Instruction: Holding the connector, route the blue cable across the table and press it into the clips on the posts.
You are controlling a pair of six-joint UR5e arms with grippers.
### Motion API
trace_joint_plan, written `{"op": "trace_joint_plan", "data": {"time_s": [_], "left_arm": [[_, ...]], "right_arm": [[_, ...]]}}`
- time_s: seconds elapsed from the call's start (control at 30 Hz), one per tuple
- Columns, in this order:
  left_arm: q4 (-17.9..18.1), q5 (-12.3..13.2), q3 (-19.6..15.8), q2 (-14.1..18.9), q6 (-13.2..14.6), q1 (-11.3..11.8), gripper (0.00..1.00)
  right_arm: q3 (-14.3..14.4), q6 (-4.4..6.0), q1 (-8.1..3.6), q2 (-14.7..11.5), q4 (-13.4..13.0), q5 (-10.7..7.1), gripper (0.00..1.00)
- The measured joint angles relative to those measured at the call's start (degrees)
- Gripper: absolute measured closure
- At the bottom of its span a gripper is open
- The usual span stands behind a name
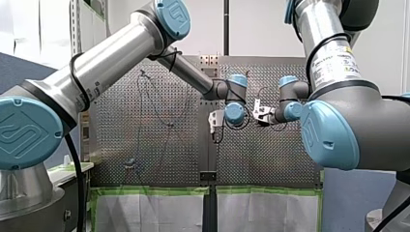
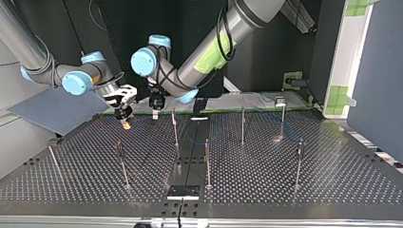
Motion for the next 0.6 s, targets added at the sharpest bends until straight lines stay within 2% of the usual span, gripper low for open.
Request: {"op": "trace_joint_plan", "data": {"time_s": [0.2, 0.43, 0.6], "left_arm": [[-2.3, -0.2, 3.2, -2.7, -1.0, 0.2, 0.00], [-2.5, -1.0, 7.4, -6.6, -1.7, 0.3, 0.00], [-2.5, -1.5, 9.6, -7.3, -2.1, 0.2, 0.00]], "right_arm": [[0.0, 0.00, -0.13, 0.0, 0.1, -0.40, 1.00], [0.0, 0.00, -0.16, 0.0, 0.0, -1.04, 1.00], [0.0, 0.00, -0.16, 0.0, 0.0, -1.05, 1.00]]}}
